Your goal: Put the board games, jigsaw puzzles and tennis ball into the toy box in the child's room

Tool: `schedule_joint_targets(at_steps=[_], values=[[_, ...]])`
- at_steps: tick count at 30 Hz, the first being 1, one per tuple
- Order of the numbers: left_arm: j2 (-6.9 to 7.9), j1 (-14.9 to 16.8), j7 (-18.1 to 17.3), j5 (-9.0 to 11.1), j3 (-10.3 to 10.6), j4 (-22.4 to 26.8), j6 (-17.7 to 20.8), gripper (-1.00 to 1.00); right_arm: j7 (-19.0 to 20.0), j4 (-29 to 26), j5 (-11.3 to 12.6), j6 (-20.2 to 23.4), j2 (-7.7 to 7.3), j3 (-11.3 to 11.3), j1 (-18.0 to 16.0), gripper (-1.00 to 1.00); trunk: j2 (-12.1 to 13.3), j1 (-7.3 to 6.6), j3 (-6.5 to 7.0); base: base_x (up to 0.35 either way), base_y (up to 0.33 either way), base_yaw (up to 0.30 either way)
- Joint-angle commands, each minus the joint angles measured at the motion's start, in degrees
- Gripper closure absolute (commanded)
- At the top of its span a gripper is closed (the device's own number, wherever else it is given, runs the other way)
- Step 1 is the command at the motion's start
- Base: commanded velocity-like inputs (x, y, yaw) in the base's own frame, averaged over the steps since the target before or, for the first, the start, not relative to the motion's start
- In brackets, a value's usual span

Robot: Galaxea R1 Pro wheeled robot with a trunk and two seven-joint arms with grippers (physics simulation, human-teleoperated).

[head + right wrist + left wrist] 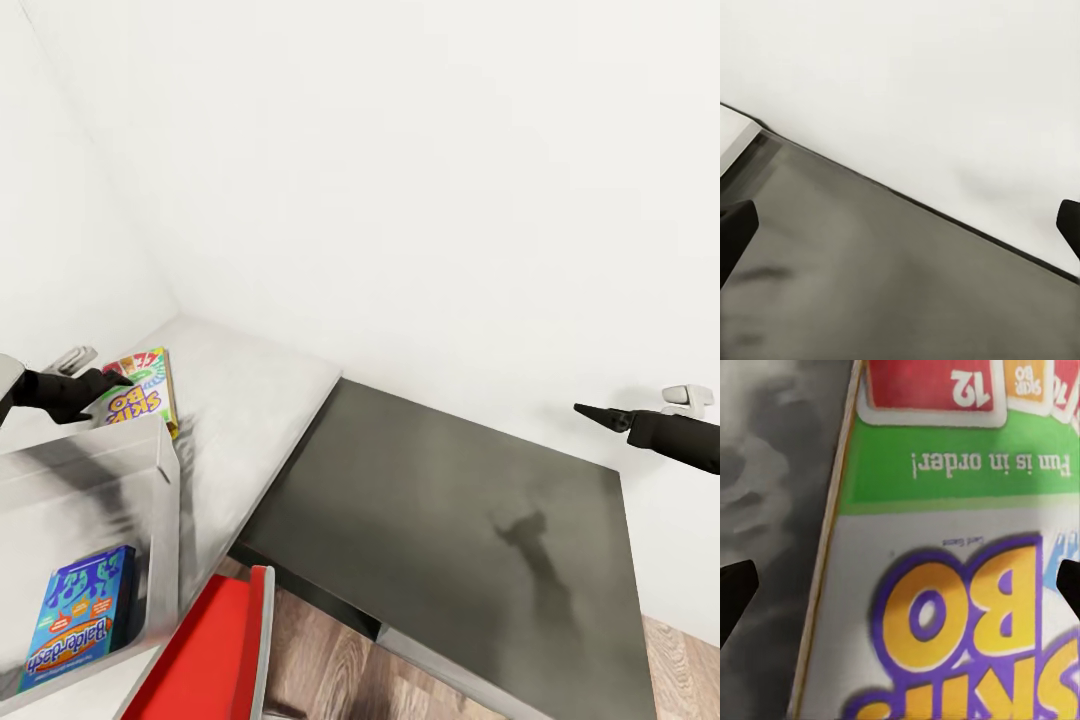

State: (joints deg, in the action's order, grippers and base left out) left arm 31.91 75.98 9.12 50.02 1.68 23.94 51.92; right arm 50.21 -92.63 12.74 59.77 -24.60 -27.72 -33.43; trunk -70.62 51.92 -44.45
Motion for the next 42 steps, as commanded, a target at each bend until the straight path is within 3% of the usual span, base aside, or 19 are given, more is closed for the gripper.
schedule_joint_targets(at_steps=[1, 7, 23, 33, 42], values=[[0.17, -0.17, 0.38, 0.93, 0.17, 0.04, 0.14, -1.0, 0.33, -0.01, -0.17, 0.23, -0.01, -0.05, -0.05, -1.0, -0.03, 0.0, -0.04, 0.0, 0.0, 0.0], [1.22, -1.33, -0.35, 1.99, 0.16, -0.03, 0.11, -1.0, 0.33, -0.01, -0.17, 0.23, -0.05, -0.09, -0.05, -1.0, -0.03, 0.0, -0.04, 0.0, 0.0, 0.0], [1.4, -1.54, -2.34, 2.1, 0.16, 0.02, 0.11, -1.0, 0.33, -0.01, -0.17, 0.23, -0.01, -0.14, -0.05, -1.0, -0.03, 0.0, -0.04, 0.0, 0.0, -0.091], [1.3, -1.54, -2.3, 2.1, 0.19, 0.32, 0.11, -1.0, 0.33, -0.01, -0.17, 0.23, -0.01, -0.14, 0.0, -1.0, -0.03, 0.0, -0.04, 0.0, 0.0, -0.014], [-0.08, -1.25, -2.24, 2.3, 0.21, 0.57, 0.11, -1.0, 0.33, -0.01, -0.17, 0.23, -0.01, -0.14, 0.03, -1.0, -0.03, 0.0, -0.04, 0.0, 0.0, 0.0]])
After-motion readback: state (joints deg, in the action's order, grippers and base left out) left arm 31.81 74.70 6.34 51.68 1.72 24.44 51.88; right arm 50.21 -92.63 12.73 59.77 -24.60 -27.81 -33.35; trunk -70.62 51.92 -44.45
